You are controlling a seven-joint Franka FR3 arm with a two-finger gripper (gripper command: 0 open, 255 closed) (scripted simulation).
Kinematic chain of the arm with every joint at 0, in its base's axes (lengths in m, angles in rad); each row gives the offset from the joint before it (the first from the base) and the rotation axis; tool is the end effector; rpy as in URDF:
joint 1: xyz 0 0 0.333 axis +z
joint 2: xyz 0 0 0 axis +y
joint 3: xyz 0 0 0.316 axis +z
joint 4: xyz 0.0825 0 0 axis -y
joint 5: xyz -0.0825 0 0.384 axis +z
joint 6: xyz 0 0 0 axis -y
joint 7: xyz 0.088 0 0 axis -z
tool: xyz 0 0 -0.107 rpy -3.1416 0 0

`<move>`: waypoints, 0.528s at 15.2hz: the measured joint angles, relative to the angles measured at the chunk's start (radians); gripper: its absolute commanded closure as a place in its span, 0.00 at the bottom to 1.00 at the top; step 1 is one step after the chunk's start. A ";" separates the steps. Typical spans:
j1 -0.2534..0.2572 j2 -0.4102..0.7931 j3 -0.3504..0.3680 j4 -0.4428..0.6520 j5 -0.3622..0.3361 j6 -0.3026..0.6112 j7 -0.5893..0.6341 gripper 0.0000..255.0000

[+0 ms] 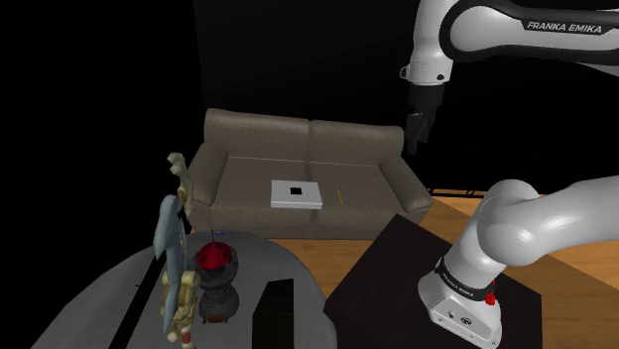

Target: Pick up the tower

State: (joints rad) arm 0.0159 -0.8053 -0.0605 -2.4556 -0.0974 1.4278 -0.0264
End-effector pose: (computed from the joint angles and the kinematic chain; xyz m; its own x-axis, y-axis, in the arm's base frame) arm 0.2805 -0.0278 0.5390 0.9749 -0.0032 -0.2226 0.0075 -0.9988 0.0476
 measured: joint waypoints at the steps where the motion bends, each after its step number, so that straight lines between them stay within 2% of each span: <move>1: 0.000 0.000 0.000 0.000 0.000 0.000 0.000 0.00; 4: 0.027 0.037 0.024 0.006 0.028 0.040 0.007 0.00; 8: 0.077 0.120 0.069 0.011 0.077 0.138 0.020 0.00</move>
State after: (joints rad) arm 0.0933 -0.6852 0.0089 -2.4447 -0.0202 1.5659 -0.0062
